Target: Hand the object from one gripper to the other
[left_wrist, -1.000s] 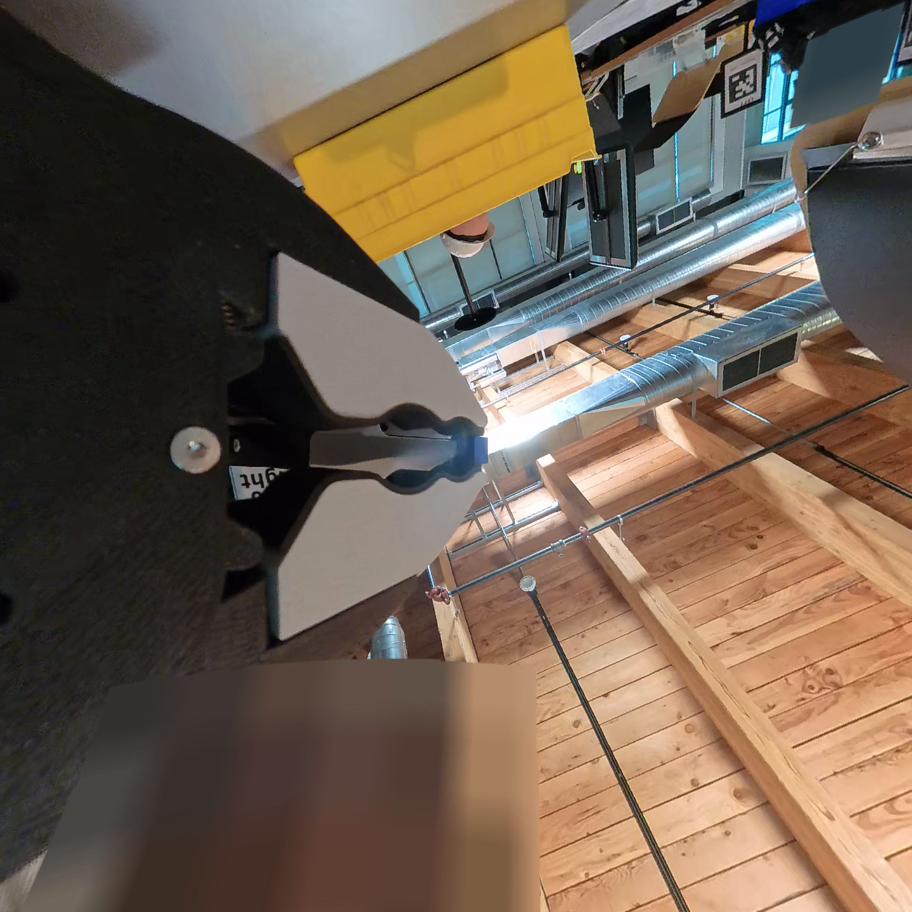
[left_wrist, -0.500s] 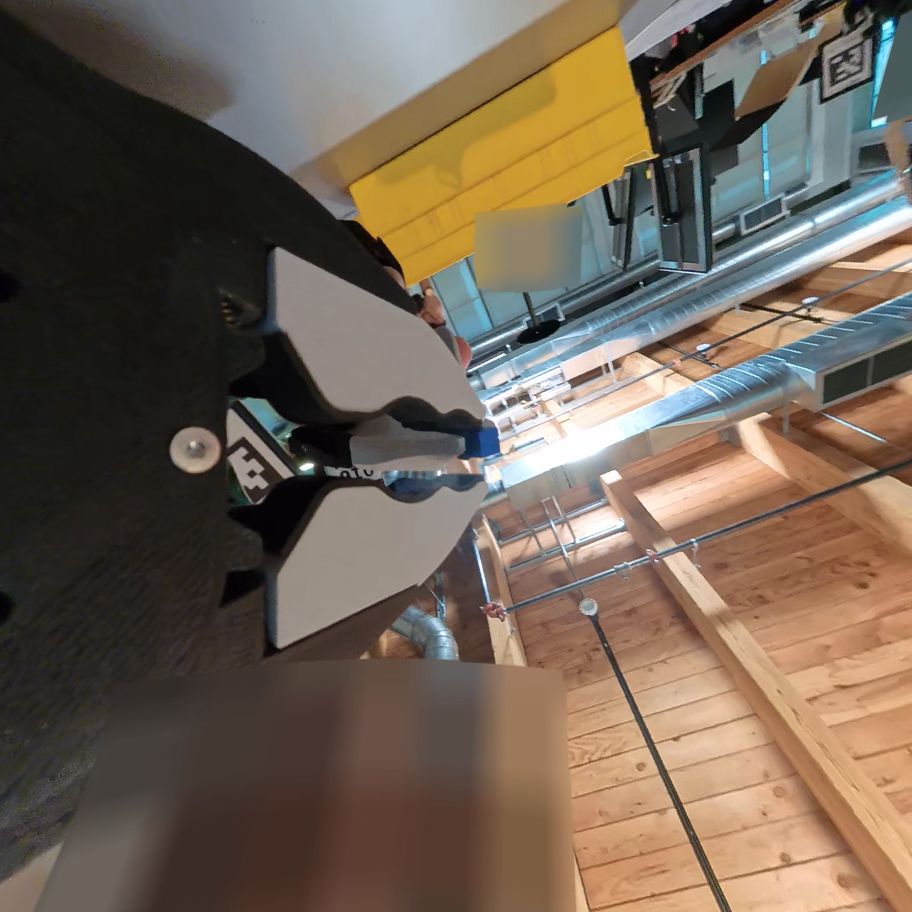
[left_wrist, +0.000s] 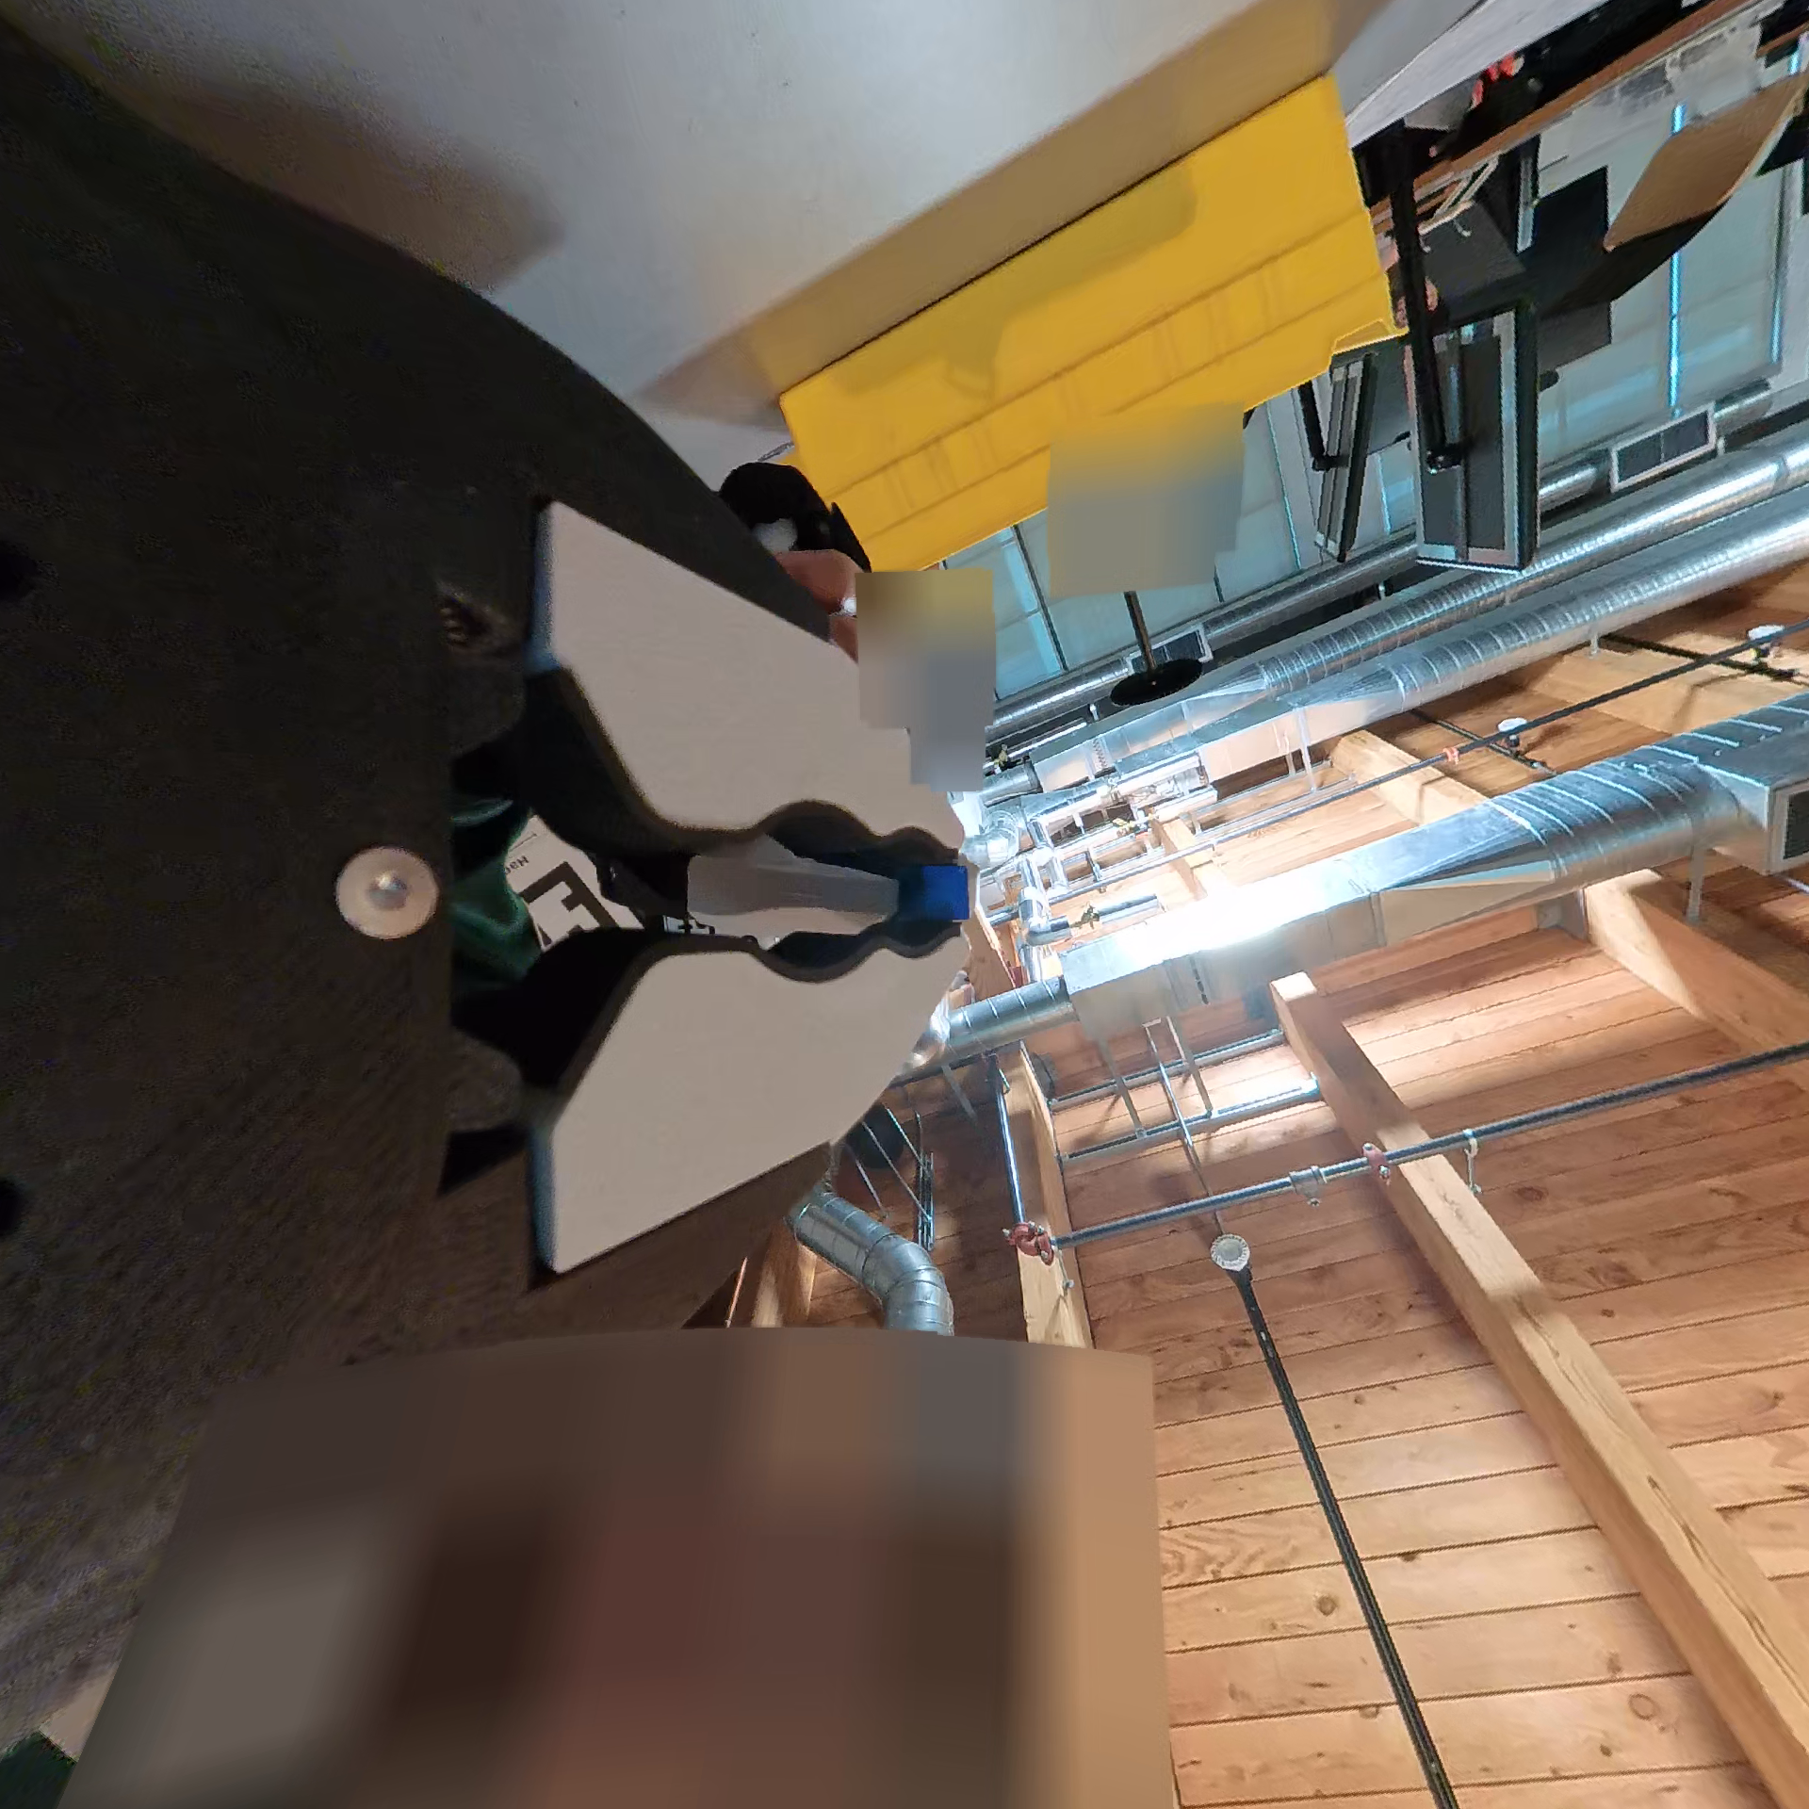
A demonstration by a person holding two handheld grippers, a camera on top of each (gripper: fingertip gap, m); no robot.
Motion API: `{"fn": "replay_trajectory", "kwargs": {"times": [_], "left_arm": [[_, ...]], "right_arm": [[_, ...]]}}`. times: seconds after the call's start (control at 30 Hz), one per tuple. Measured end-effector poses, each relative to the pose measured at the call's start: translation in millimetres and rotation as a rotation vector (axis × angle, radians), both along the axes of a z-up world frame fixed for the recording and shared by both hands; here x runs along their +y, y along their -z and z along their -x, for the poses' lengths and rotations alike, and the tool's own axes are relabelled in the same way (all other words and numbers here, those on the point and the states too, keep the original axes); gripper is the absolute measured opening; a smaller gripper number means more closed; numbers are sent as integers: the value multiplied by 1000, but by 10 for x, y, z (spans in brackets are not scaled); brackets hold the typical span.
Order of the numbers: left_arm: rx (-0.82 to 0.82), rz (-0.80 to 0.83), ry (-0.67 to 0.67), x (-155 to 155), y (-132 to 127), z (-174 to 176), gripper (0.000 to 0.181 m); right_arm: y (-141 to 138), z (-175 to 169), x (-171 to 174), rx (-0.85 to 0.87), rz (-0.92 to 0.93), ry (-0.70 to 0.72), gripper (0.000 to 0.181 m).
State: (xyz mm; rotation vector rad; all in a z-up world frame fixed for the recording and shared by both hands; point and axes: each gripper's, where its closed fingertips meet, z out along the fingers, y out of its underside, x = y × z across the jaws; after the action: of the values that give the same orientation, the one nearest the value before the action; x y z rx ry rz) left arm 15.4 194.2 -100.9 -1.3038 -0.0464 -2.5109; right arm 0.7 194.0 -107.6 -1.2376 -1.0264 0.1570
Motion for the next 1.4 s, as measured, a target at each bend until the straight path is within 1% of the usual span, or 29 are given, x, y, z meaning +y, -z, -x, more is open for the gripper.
{"fn": "replay_trajectory", "kwargs": {"times": [0.03, 0.1, 0.13, 0.37, 0.4, 0.5, 0.67, 0.73, 0.8, 0.87, 0.93, 1.03, 1.07, 1.13, 1.2, 1.23, 1.3, 1.4], "left_arm": [[7, -3, 5, -9, 8, -10, 11], [5, 1, 5, -14, 10, -15, 11], [6, 7, 6, -15, 18, -16, 11], [-15, 4, 4, -15, -5, -9, 11], [-14, 2, -9, -1, -3, 0, 13], [-21, 17, -53, 74, 15, 54, 19], [18, -26, -82, 134, 75, 94, 20], [33, -59, -88, 145, 81, 106, 20], [48, -90, -96, 157, 82, 123, 20], [76, -121, -87, 156, 98, 127, 19], [97, -148, -73, 146, 103, 134, 16], [142, -189, -74, 138, 110, 124, 13], [160, -205, -75, 132, 112, 113, 13], [195, -245, -79, 109, 113, 84, 14], [237, -290, -79, 74, 124, 38, 15], [256, -313, -77, 53, 129, 14, 16], [291, -354, -69, 8, 143, -34, 16], [328, -401, -63, -41, 158, -92, 16]], "right_arm": [[10, 4, 5, -9, -3, 4, 11], [30, 17, 13, -20, -6, 8, 14], [30, 7, 23, -19, -2, 18, 10], [12, 11, 22, 7, 52, 8, 10], [5, 5, 26, 20, 58, 9, 10], [-47, -45, 38, 84, 97, 7, 10], [-164, -184, 77, 251, 211, -8, 10], [-259, -277, 96, 311, 234, -3, 10], [-442, -432, 94, 358, 226, 15, 10], [-693, -708, 77, 360, 171, 69, 10], [-923, -1127, 90, 312, 119, 184, 10], [-1127, -1989, 160, 246, 138, 433, 10], [-1116, -2312, 177, 236, 184, 518, 10], [-934, -3002, 175, 214, 310, 713, 10], [-603, -3641, 87, 192, 453, 900, 10], [-416, -3887, 19, 178, 530, 968, 10], [-117, -4202, -108, 174, 663, 1049, 10], [115, -4361, -151, 220, 738, 1072, 10]]}}
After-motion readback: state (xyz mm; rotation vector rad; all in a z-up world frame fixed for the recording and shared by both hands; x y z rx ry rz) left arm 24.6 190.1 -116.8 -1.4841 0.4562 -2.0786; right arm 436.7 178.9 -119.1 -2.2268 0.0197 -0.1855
